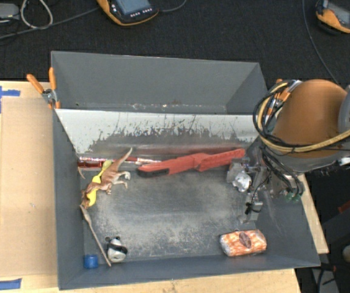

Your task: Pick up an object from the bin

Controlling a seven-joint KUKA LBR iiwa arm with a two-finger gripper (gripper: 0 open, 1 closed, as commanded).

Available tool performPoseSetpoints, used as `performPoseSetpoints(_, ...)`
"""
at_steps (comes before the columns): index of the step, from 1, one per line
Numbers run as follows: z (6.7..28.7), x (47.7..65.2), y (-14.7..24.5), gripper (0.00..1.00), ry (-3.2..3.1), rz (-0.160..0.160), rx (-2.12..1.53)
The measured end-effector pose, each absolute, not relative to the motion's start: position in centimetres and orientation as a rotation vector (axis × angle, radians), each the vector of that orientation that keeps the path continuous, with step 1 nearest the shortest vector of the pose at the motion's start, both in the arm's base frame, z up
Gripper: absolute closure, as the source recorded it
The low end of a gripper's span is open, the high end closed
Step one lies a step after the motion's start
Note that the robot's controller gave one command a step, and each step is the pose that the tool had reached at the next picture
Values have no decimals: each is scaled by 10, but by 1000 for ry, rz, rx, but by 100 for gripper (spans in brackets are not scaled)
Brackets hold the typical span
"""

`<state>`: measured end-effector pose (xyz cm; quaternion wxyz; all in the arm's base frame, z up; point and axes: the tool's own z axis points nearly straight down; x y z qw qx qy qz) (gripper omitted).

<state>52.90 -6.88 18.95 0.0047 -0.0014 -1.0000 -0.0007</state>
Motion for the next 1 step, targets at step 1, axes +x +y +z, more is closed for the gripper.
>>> performPoseSetpoints(1, 194, 531, -68, 0, -3140, -1, 0)
